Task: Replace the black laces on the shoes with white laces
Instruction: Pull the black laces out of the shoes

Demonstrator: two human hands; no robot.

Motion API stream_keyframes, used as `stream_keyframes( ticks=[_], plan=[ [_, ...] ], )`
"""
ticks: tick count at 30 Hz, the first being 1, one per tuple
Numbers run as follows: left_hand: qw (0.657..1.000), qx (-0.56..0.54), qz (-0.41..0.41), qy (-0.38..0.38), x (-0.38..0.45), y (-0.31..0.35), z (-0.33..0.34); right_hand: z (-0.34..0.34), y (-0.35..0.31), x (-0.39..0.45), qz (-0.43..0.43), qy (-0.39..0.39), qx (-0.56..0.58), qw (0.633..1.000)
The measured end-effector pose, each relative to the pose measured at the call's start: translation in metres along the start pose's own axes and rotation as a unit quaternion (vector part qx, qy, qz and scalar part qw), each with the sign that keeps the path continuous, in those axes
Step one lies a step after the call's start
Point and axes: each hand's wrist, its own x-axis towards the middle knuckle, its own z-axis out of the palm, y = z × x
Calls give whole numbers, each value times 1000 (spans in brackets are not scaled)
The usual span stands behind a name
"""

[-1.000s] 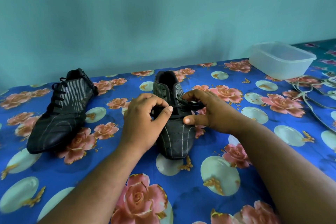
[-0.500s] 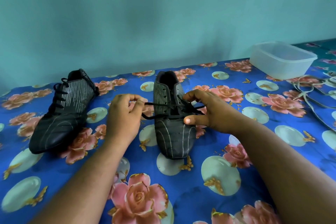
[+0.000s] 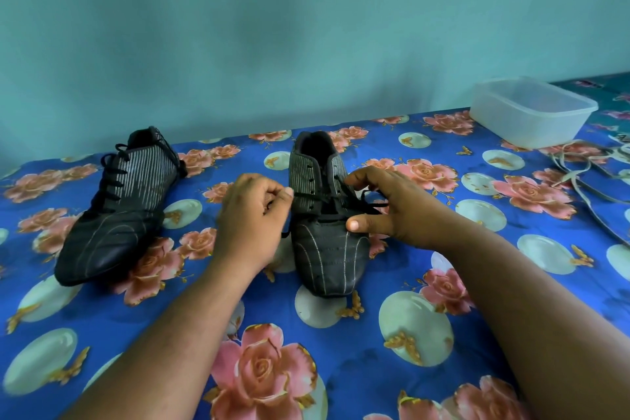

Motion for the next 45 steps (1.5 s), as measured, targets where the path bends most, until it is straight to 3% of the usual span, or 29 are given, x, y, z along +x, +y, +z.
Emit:
stream_keyframes(
  ticks=[3,5,9,14,19,26,31,35,41,45],
  plan=[
    [997,30,-65,36,6,-13,-6,0,-2,0,-3,0,-5,1000],
    [995,48,-67,48,6,-13,-7,0,-3,-1,-3,1,-1,1000],
    [1000,-28,7,12,-2,5,-4,0,-4,-2,-4,3,-2,1000],
    [996,-3,80,-30,-9,17,6,0,-4,-1,-2,1,-1,1000],
    [999,-4,42,-26,-1,2,5,0,-2,-1,-2,2,7,1000],
    [995,48,-66,56,10,-23,-8,1,-2,-1,-8,1,14,1000],
    [999,-45,27,3,0,-2,0,1,-3,0,-9,1,13,1000],
    [994,-28,99,-27,-9,12,11,1,-3,0,-14,4,10,1000],
    [998,3,63,-12,-2,0,7,2,-1,1,-10,3,10,1000],
    [1000,24,-11,17,9,-23,-1,1,-1,0,-8,1,15,1000]
  ],
)
